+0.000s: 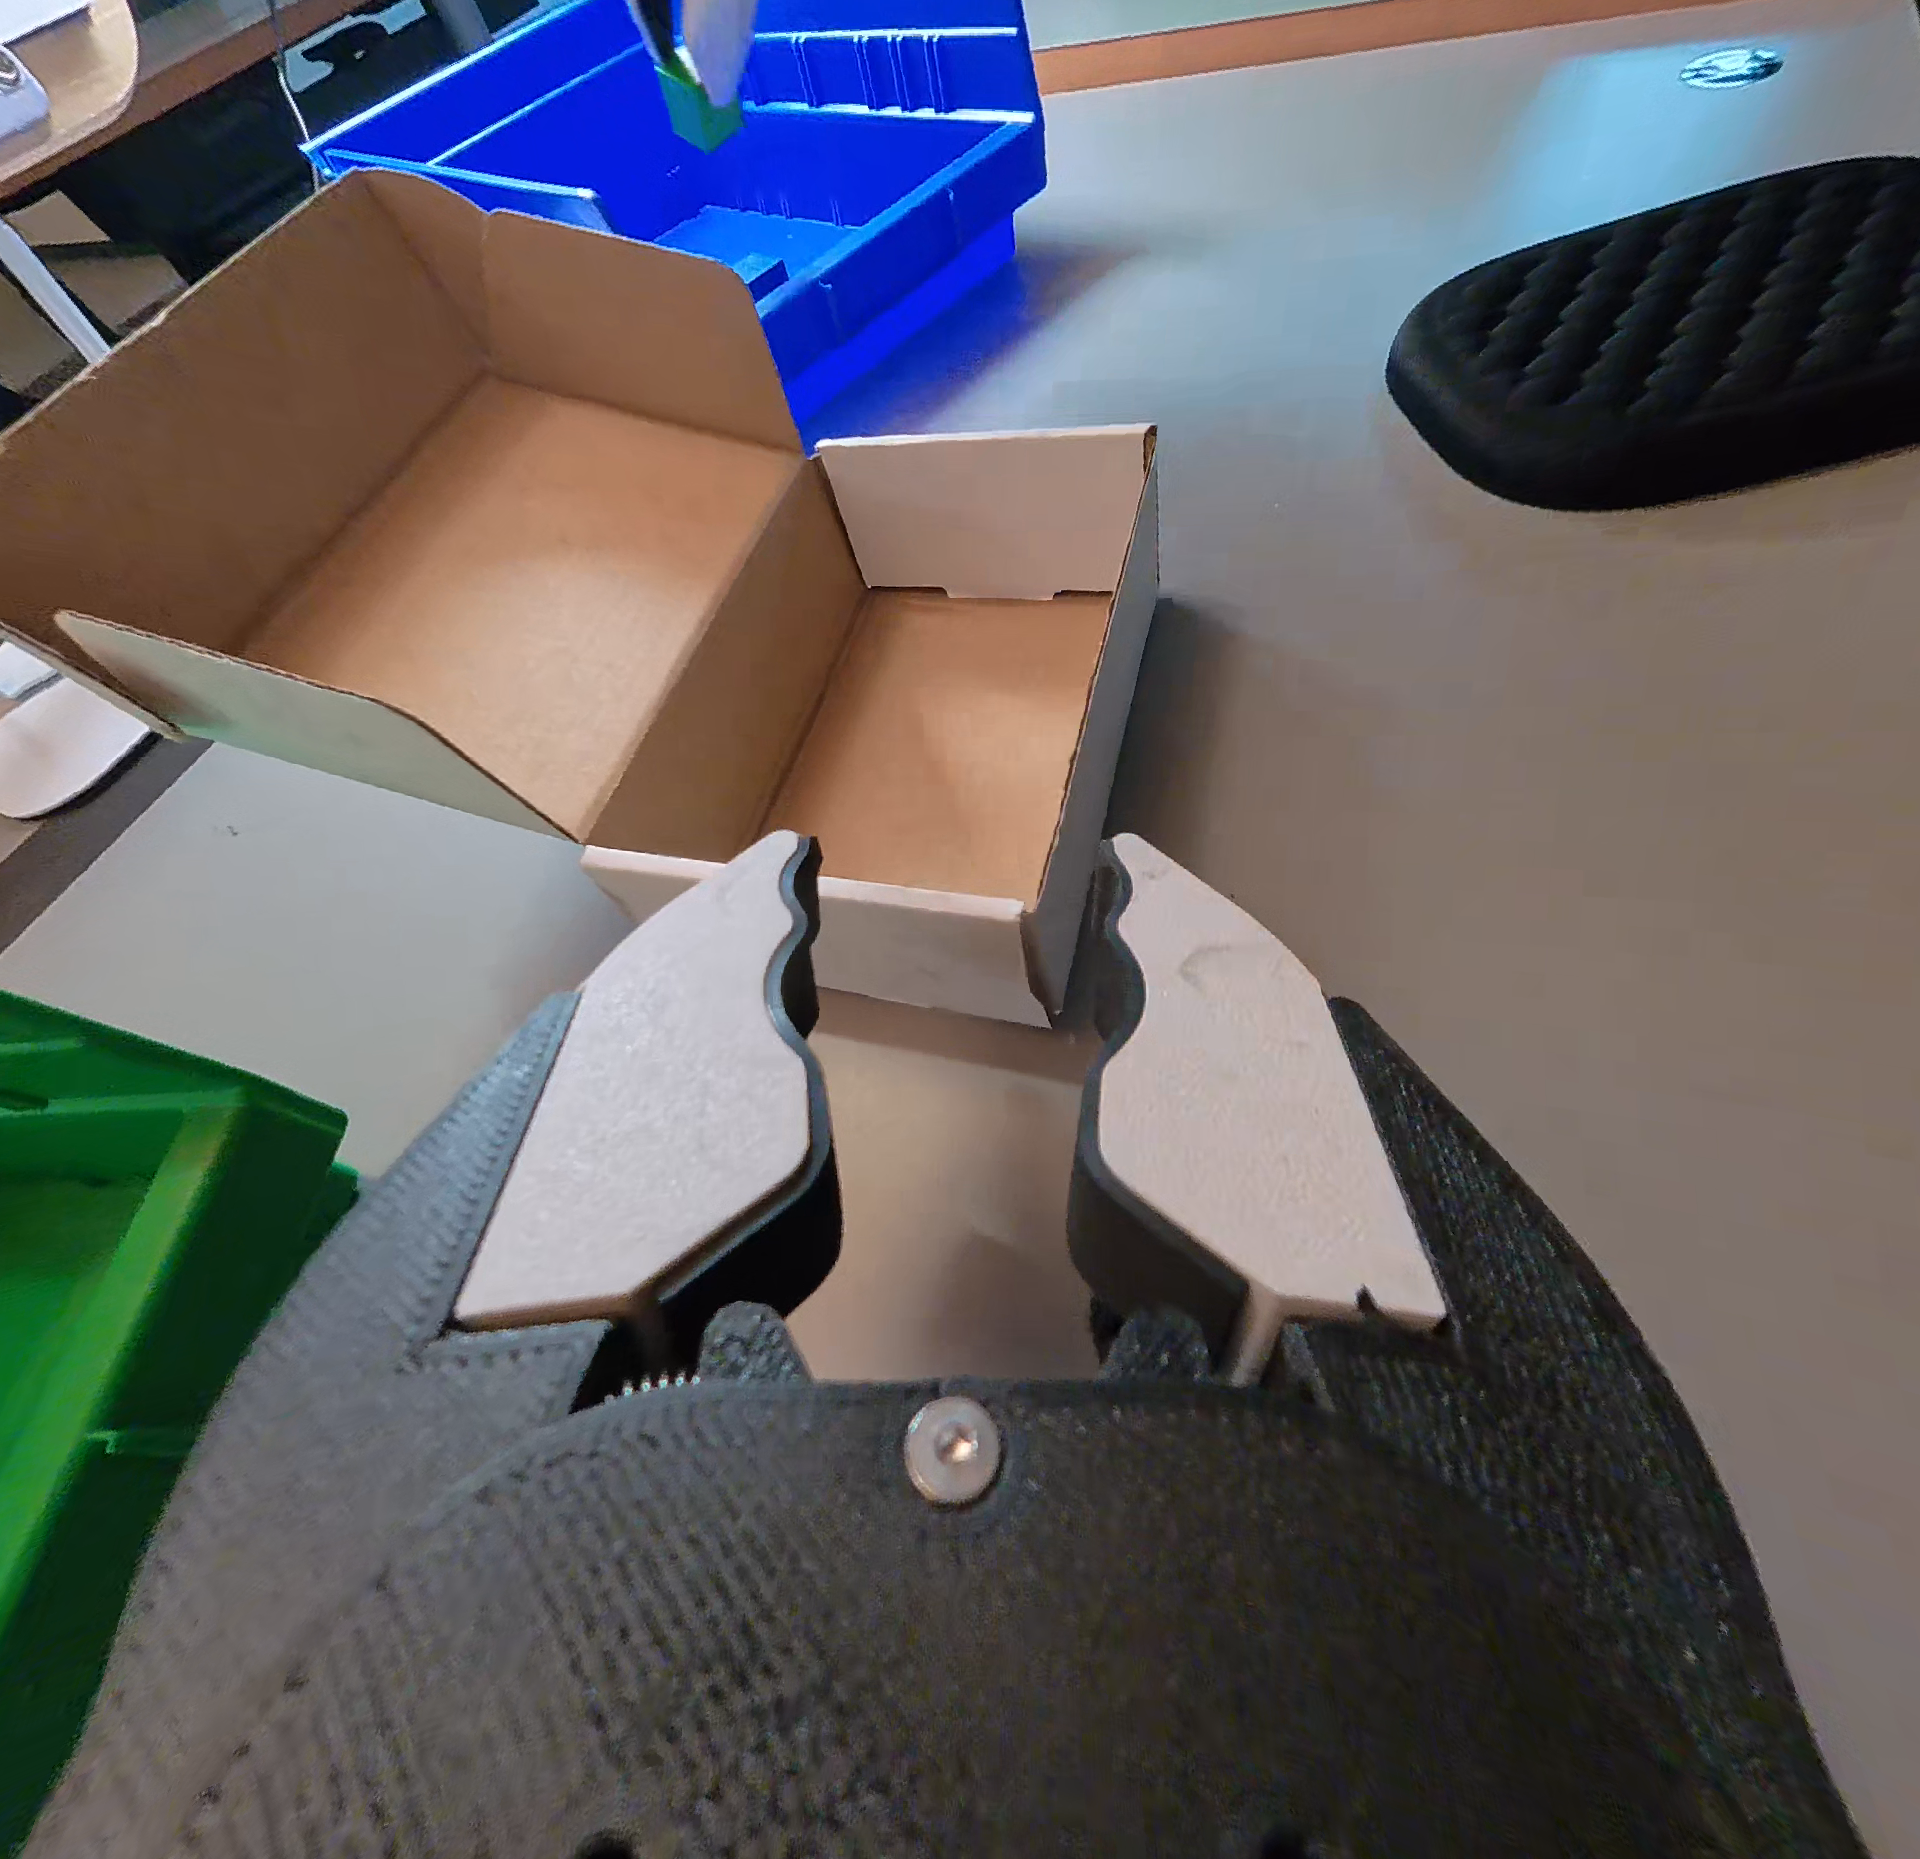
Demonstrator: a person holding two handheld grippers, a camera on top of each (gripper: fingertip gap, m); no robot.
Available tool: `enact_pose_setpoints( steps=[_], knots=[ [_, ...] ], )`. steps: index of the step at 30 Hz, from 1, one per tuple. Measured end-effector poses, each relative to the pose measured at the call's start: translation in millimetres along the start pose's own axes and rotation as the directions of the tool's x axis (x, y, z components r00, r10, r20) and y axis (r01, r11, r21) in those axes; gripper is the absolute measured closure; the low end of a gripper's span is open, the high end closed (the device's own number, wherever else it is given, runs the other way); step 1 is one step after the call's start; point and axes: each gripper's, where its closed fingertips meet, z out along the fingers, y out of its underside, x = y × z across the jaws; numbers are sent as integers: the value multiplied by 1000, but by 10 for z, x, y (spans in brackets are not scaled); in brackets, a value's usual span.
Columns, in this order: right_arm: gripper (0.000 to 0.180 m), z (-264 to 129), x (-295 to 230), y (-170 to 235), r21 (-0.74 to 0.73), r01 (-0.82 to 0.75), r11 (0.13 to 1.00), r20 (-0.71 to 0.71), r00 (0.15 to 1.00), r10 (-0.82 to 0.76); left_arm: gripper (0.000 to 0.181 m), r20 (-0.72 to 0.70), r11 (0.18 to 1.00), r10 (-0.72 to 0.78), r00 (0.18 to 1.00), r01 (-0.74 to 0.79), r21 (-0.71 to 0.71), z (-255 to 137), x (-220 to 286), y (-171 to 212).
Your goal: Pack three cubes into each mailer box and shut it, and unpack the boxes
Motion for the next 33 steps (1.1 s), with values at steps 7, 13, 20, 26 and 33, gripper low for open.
enact_pose_setpoints(
  steps=[7, 13, 20, 26, 33],
  knots=[
    [160, 516, 222, 682, -145, -91, 985, 2, 996, 93, 131, -4, 1000, -15, 1000, 15, -23, 30, -21, 67],
    [159, 791, 230, 889, -225, -91, 970, 40, 994, 102, 133, -5, 999, -24, 1000, 24, -31, 37, -34, 95],
    [159, 929, 199, 948, -256, -111, 960, 82, 987, 136, 133, -12, 999, -26, 1000, 25, -44, 51, -34, 129],
    [159, 950, 204, 988, -284, -121, 951, 79, 986, 149, 133, -12, 999, -29, 1000, 28, -46, 56, -37, 136],
    [159, 881, 231, 953, -255, -149, 955, 69, 983, 172, 133, -9, 998, -32, 999, 31, -46, 57, -42, 138]
  ],
)
